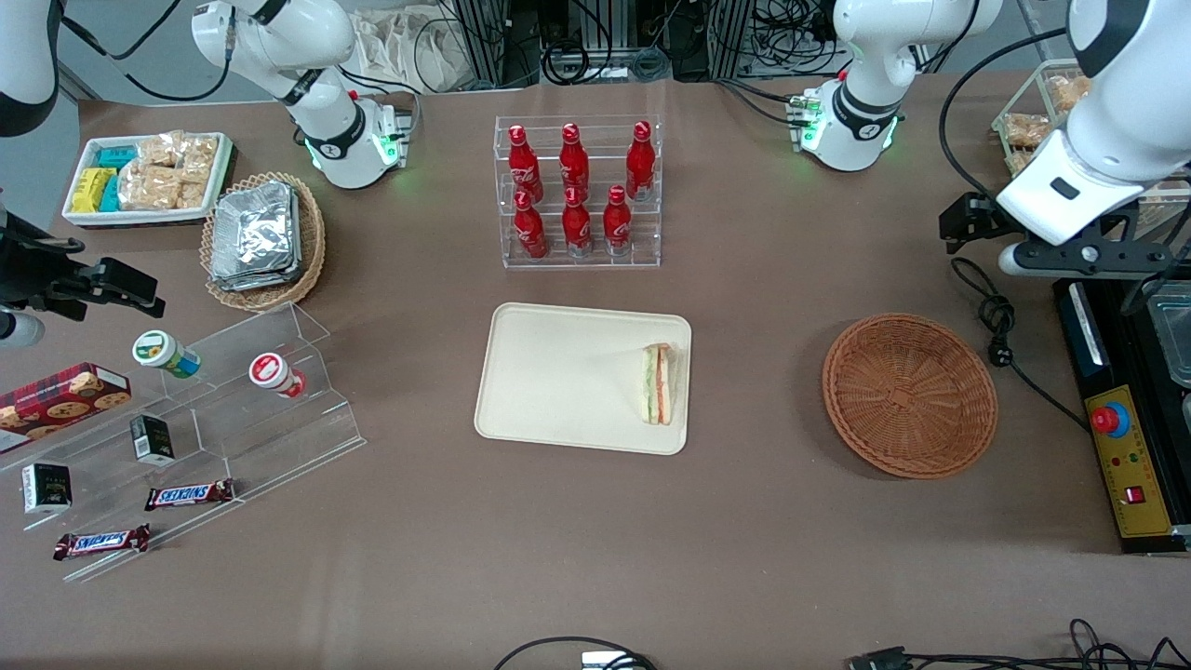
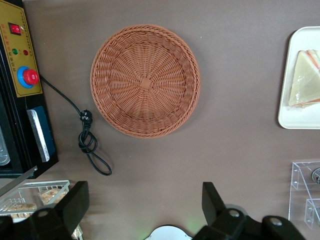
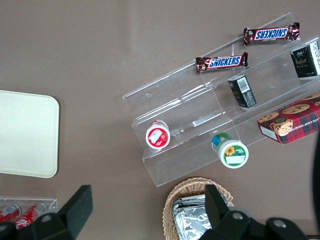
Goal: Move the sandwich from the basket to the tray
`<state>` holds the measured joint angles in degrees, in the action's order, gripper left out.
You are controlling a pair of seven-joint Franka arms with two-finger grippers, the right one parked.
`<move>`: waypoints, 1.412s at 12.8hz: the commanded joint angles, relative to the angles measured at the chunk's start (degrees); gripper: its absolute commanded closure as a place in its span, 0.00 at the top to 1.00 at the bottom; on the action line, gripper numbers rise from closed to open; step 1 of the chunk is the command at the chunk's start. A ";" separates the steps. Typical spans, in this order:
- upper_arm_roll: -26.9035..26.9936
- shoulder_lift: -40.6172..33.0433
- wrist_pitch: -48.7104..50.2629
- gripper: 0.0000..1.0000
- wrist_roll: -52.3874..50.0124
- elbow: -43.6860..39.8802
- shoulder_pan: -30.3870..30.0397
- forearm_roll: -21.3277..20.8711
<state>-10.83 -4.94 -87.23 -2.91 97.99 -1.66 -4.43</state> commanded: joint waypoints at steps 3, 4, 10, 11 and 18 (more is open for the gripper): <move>5.91 -1.48 -1.63 1.00 -0.08 1.24 2.89 1.35; 5.91 -1.39 -1.72 1.00 -0.08 1.24 1.67 2.92; 6.00 -0.78 -1.72 1.00 -0.17 1.16 1.04 3.64; 6.00 -0.17 -1.63 1.00 0.01 1.07 1.13 3.72; 6.00 0.02 -1.28 1.00 -0.17 0.72 1.13 3.72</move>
<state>-4.78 -4.65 -88.13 -2.88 98.45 -0.40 -1.52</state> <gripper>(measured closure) 0.000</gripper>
